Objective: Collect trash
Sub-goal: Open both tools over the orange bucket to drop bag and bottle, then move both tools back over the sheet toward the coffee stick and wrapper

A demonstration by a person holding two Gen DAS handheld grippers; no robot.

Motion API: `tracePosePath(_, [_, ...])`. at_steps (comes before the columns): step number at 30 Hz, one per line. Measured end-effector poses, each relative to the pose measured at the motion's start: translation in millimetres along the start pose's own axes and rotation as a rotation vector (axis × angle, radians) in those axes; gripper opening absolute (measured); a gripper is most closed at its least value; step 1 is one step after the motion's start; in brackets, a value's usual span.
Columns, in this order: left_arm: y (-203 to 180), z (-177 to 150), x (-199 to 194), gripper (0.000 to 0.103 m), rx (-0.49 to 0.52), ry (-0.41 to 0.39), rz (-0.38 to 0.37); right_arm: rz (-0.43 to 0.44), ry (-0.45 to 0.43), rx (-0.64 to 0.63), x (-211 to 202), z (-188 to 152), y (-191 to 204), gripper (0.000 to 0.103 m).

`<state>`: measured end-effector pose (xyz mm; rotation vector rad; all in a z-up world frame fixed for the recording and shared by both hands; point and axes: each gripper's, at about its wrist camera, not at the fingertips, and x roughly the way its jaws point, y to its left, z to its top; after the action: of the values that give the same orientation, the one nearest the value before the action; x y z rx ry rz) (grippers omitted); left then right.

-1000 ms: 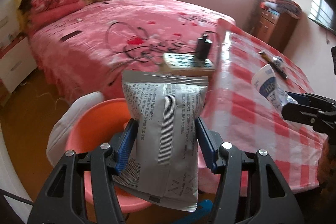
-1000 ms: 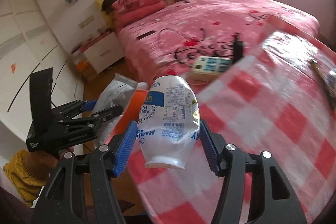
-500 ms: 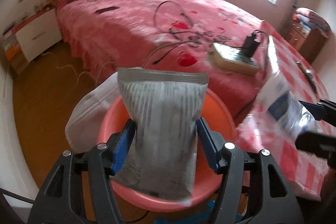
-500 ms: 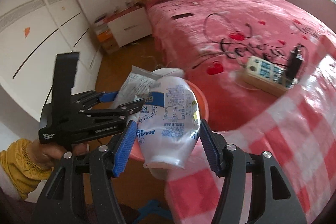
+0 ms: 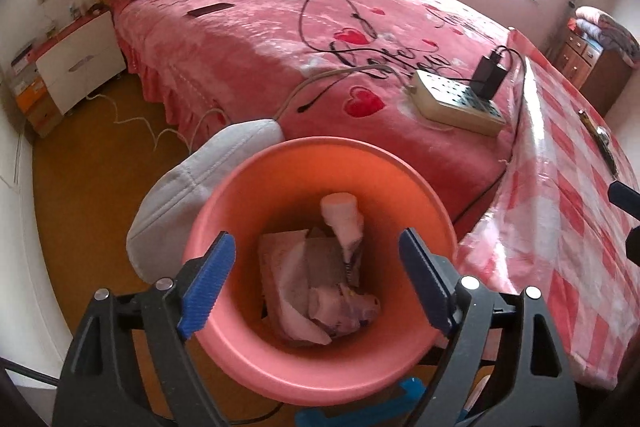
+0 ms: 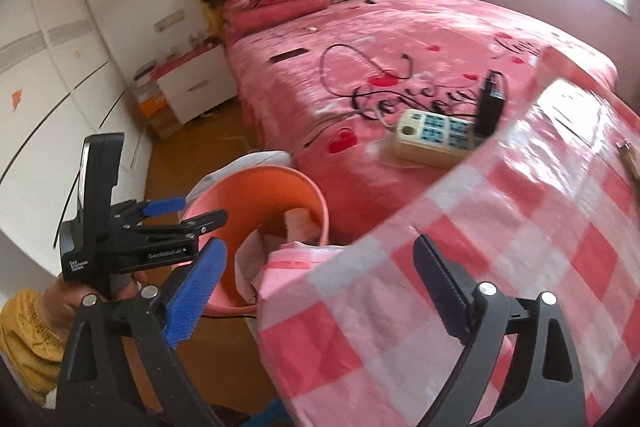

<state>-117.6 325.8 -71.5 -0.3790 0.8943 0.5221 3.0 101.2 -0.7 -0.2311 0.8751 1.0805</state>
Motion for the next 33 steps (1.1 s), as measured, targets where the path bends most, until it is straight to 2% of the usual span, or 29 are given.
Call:
tracePosePath(14, [-60,17,-29,0.086,0.13,-0.064,-0.06,-0.052,-0.055,0.099,-34,-28,-40,0.093])
tracePosePath(17, [-74,20,-37,0.09,0.154,-0.085,-0.065,-0.063,-0.067,0.114,-42,-32,-48,0.093])
tracePosePath(33, [-133,24,-60,0.09,0.271,-0.115,-0.067,-0.096,-0.124,0.189,-71,-55,-81,0.094])
